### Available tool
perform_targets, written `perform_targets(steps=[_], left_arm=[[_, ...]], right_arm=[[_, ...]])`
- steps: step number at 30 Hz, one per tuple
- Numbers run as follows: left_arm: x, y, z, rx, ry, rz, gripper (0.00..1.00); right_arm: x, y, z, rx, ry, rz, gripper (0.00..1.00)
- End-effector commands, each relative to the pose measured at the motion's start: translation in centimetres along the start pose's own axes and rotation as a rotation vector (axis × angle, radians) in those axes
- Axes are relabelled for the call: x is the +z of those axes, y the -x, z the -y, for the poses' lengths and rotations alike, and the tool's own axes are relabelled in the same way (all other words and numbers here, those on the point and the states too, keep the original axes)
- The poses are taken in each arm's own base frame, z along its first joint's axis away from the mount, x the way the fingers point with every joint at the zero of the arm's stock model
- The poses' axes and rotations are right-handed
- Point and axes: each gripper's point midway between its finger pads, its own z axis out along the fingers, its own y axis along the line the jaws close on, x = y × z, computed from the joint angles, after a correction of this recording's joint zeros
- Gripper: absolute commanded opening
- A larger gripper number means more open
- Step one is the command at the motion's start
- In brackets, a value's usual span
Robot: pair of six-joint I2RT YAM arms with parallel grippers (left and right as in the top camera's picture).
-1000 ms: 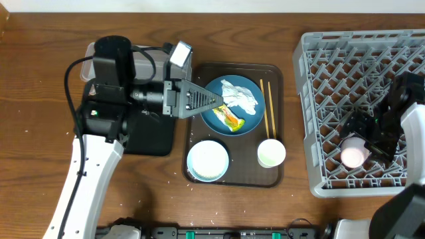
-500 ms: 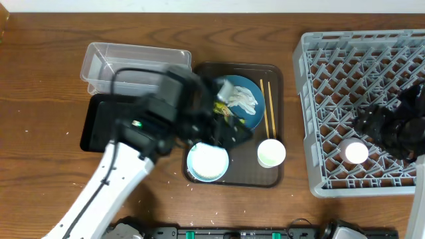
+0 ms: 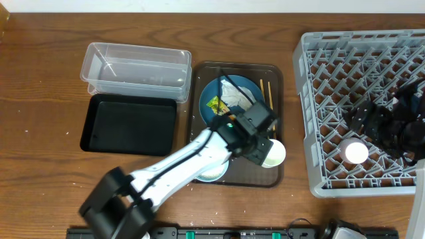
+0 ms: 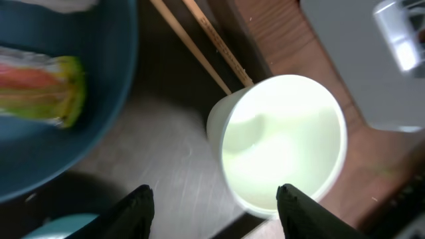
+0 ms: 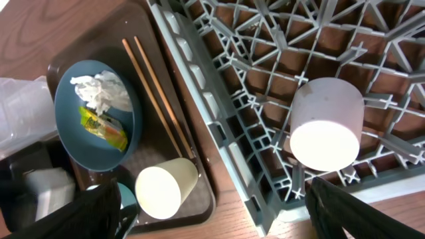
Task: Sort waste into correct bins and load items into the dishwasher rack
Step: 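Grasp the small white cup with the left gripper and lift it, then pass the small white cup from the left gripper to the right gripper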
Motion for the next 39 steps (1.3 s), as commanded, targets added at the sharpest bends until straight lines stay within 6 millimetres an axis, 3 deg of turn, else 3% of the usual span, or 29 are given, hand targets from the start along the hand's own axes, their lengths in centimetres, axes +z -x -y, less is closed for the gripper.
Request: perform_targets(steps=[1,3,5,6,7,8,13,17,23,26,29,32,39], left_arm=[[1.8,-0.3,-0.5,0.028,0.042,-0.021,0.57],[2.9,-0.9,-0.7,0.027,0.051,-0.054,0.47],[3.3,-1.5,-0.9,0.021,0.056,-0.08,0.22],[3.2,-1.5,-0.9,0.013,0.058,-0.082,0.19],[2.7,-1.2,-0.7,0.005,0.053,-0.077,0.08],[1.8,-0.8,-0.6,-0.002,0.046,-0.066,0.06],[-5.1,2.2,0.0,-0.047,-0.04,0.049,0.06],[-11.6,4.1,-1.5,-0.136,-0.18,0.176,0.06],[-21.2,5.2,-2.4,-0.232,-0.696,0.291,0.06],[-24.8,5.0,-2.6,-0.24,-0.917,0.312,0.06],[-27.0,4.7,-2.4,-0.222,-1.044,0.321,0.06],[-28.3,4.4,-1.8,-0.18,-1.122,0.323,0.06],[-28.4,4.3,-1.5,-0.178,-1.136,0.314,0.06]], right_arm=[[-0.5,0.0,-0.4,-0.022,0.021,0.009,0.88],[-0.5,-0.1,-0.4,-0.021,0.021,0.006,0.88],[-0.5,-0.2,-0.7,-0.03,0.038,0.001,0.87],[-0.5,-0.3,-1.0,-0.043,0.054,-0.003,0.87],[-0.5,-0.4,-1.4,-0.061,0.078,-0.008,0.86],[-0.6,-0.5,-2.0,-0.086,0.112,-0.014,0.86],[-0.8,-1.5,-4.8,-0.217,0.244,-0.042,0.84],[-1.6,-3.2,-9.0,-0.434,0.453,-0.061,0.84],[-4.2,-6.5,-15.6,-0.723,0.802,-0.06,0.86],[-6.1,-7.4,-18.8,-0.836,0.976,-0.018,0.89],[-8.0,-8.0,-21.4,-0.918,1.114,0.018,0.92],[-8.4,-8.7,-23.2,-0.955,1.147,0.023,0.93],[-9.5,-11.5,-26.1,-1.092,1.233,0.037,0.91]])
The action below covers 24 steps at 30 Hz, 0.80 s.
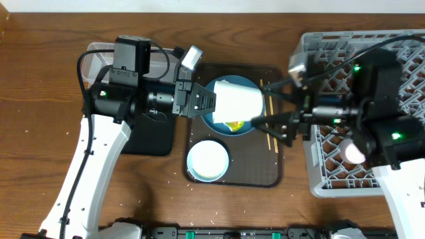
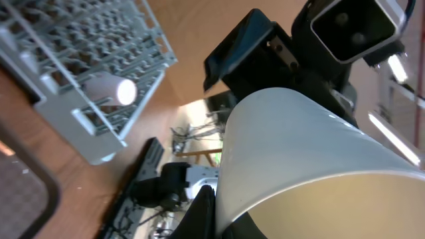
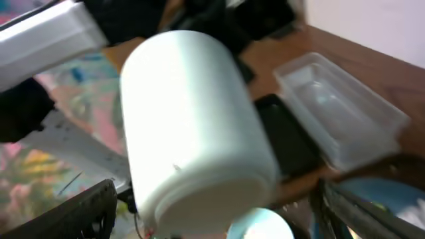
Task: Sort waste into correct bins and load items into the dishwasher rack
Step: 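Pass the small white cup from the left gripper to the right gripper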
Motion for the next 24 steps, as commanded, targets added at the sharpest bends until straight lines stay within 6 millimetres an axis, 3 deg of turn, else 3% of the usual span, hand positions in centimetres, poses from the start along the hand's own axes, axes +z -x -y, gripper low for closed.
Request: perform_targets(steps=[1,4,9,12,13,14,15,16,19,21,24], left_arm=[[0.2,-0.6,1.4,0.003,-0.075,-0.033,0.06],[0.5,-0.8,1.6,0.004,-0.081,-0.046,0.06],[0.6,-0.9,1.6,0.008,-0.082,-0.049,0.06],[0.7,-0.7,1.6,0.027,-0.08,-0.046,0.09],[0.7,-0.6,1.6,0.035,-0.081,-0.046,0.14],[0.7,-0.6,1.6,0.039,-0.08,-0.045,0.27],[0.7,-0.5,1.5,0.039,-0.072,-0.042,0.48],[0.7,-0.4,1.2,0.039,-0.052,-0.033,0.53],[0.6,0.3,-0.5,0.037,0.043,0.005,0.6],[0.4,0.8,-2.2,0.028,0.14,0.038,0.64],[-0.2,1.1,-4.7,-0.008,0.284,0.078,0.66]], right_arm=[[0.7,0.7,-1.7,-0.031,0.058,0.006,0.91],[1.1,1.2,-2.0,-0.053,0.075,0.017,0.84],[1.8,1.0,-3.0,-0.059,0.109,0.006,0.54],[1.9,1.0,-3.2,-0.058,0.114,0.003,0.51],[1.9,1.0,-3.2,-0.058,0.112,0.003,0.49],[1.7,1.0,-3.1,-0.056,0.107,0.005,0.47],[1.5,1.1,-2.9,-0.056,0.094,0.011,0.47],[1.0,1.2,-2.3,-0.051,0.062,0.017,0.46],[-1.3,1.6,-0.3,-0.017,-0.091,0.05,0.47],[-4.2,1.6,2.2,0.068,-0.282,0.086,0.47],[-10.7,-0.4,6.6,0.27,-0.677,0.141,0.49]])
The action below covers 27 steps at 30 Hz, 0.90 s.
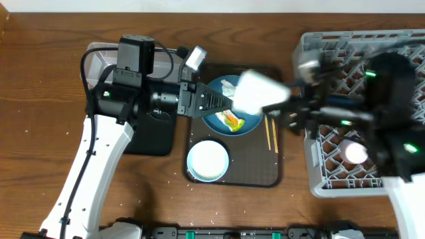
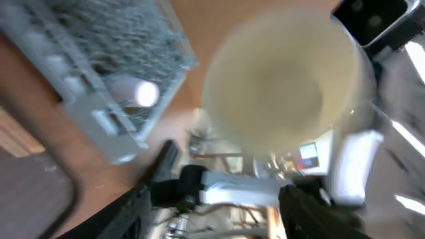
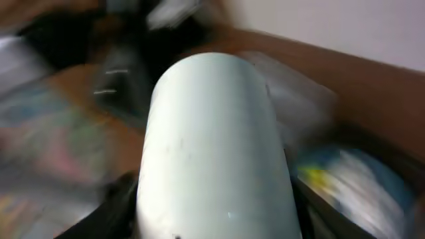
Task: Sort waste into correct bins and load items into the dishwasher rack
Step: 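Pass the small white cup from the left gripper to the right gripper, then place the small white cup upside down in the grey rack, right gripper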
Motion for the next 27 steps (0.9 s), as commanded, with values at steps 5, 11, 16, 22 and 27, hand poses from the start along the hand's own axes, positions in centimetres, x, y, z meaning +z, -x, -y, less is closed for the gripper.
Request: perform_targets(steps=[5,11,16,22,27], left_arm=[[-0.9,0.1,-5.4,-0.089,0.307,0.065,0.68],[-0.9,0.0,-5.5,-0.094,0.312,0.063,0.68],[-0.9,-0.3,-5.5,-0.11,0.313,0.056,0.68],[-0.9,-0.3,-5.5,-0.11,0.314,0.056,0.68],[-0.9,-0.3,-5.5,-0.104,0.315,0.055,0.68]], right_arm=[[-16.1,-5.3,13.7,0.462,-1.068,0.115,0.52],[-23.7,-11.1,18.9,0.901,-1.407,0.168,0.53],[-25.5,-15.9,22.9,1.157,-1.447,0.064,0.46],[-23.7,-20.7,25.6,1.372,-1.322,-0.116,0.44],[-23.0,-21.6,28.6,1.387,-1.28,-0.13,0.56]])
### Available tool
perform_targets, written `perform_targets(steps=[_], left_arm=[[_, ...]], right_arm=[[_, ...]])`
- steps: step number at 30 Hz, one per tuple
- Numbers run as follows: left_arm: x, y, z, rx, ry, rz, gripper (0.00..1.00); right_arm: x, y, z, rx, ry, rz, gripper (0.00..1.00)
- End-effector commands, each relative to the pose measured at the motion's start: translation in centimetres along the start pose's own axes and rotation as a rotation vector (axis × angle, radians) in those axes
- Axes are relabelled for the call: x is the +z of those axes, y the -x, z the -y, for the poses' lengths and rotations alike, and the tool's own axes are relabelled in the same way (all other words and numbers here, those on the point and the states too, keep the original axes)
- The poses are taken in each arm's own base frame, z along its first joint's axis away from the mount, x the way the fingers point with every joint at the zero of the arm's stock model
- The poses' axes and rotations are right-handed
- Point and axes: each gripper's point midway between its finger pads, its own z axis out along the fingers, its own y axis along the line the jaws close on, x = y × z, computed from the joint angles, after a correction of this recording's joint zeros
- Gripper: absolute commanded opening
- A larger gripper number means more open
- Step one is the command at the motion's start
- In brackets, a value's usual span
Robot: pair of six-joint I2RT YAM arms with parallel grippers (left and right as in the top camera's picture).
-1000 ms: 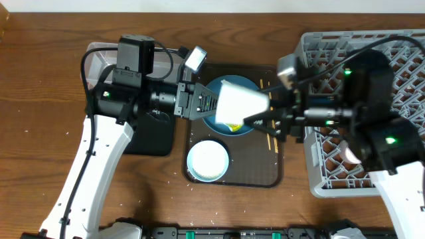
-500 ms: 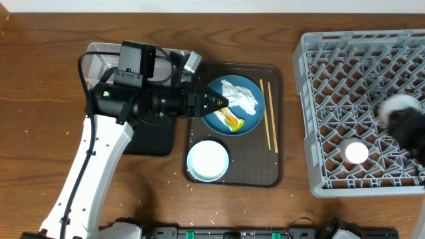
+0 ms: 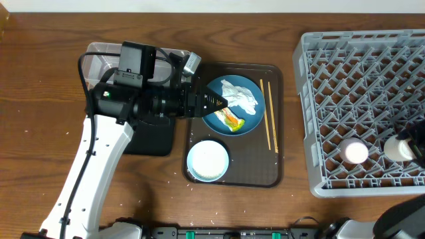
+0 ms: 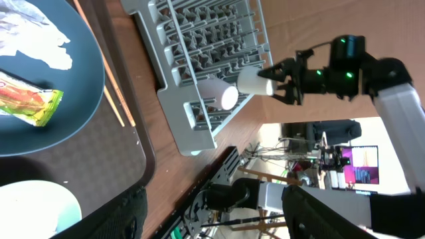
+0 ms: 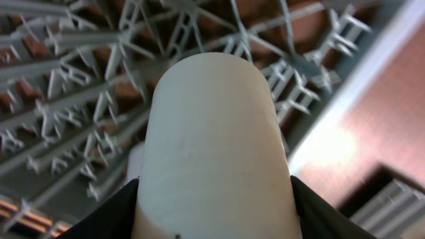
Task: Sort waste into correct bins and load items into the dishwasher rack
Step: 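Place the small white cup upside down in the grey rack, right gripper, then grasp the light blue rice bowl rim with the left gripper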
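Observation:
A white cup [image 5: 216,139] lies sideways in my right gripper [image 5: 214,199], which is shut on it above the grey dishwasher rack [image 5: 80,99]. From overhead that cup [image 3: 399,147] hangs over the rack's right side [image 3: 332,86], beside another white cup [image 3: 354,152] standing in the rack. My left gripper [image 3: 222,101] is open and holds nothing, above the blue plate [image 3: 219,119] on the brown tray [image 3: 255,172]. The plate holds a crumpled napkin [image 3: 239,96] and a yellow wrapper [image 3: 230,119]. Chopsticks [image 3: 269,123] and a white bowl [image 3: 208,160] also lie on the tray.
A clear plastic bin [image 3: 106,56] and a black bin [image 3: 149,143] sit left of the tray, partly under my left arm. Bare wooden table [image 3: 40,133] surrounds them. The left wrist view shows the rack [image 4: 199,46] and the right arm [image 4: 358,73] with the cup.
My right gripper has gone from above the tray to the rack's right side, with the white cup still in it. The left gripper stays open over the plate.
My left gripper was open around the white cup on the tray, the right one over the rack. Then the left held the cup in the air with the right gripper open around it. Then the right was shut on it, the left open. Now it hangs over the rack.

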Motion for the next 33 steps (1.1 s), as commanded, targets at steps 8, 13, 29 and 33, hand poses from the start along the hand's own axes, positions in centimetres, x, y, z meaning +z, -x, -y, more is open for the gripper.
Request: perform_targets(steps=[8,13,29,33], left_arm=[[-0.1,0.0,-0.2,0.009,0.012,0.004,0.68],[-0.1,0.0,-0.2,0.009,0.012,0.004,0.68],[-1.9,-1.3,-7.6,0.006,0.569,0.052,0.67],[-2.3,-3.5,-9.9,0.015,0.767,-0.018,0.67]], right_arm=[[-1.1,1.0,-4.2,-0.079,0.236,0.031,0.87],[-5.4,-0.3,-5.5,-0.154,0.345,0.118,0.88],[-15.8,-11.1,-11.9,-0.642,0.674,0.284,0.88],[-15.5,-14.2,-13.2,-0.791,0.694,0.232,0.87]])
